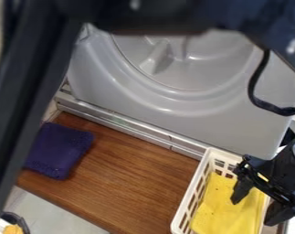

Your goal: Place the basket to the right side of the table.

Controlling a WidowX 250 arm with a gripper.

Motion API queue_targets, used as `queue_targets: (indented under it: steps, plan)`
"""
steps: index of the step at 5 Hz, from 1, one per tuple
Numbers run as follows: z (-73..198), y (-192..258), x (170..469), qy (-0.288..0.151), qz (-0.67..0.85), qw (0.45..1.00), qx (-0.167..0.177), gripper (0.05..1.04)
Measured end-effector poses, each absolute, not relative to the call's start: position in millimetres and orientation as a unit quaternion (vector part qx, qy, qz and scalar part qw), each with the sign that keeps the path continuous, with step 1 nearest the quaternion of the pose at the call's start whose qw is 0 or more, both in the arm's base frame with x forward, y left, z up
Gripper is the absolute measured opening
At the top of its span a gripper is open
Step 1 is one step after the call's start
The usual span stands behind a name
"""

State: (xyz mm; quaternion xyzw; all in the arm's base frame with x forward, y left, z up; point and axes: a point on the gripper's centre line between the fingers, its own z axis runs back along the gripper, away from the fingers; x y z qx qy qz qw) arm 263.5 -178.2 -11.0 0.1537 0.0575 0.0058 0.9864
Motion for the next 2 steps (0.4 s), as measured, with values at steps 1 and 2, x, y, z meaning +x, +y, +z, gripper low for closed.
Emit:
queue_targets:
  steps: [1,2]
  plan:
    - [1,-178,262,0.035,-0.002,0.991,0.133,1.009]
    - [14,-172,254,0.022,0.009,0.993,0.12,1.003]
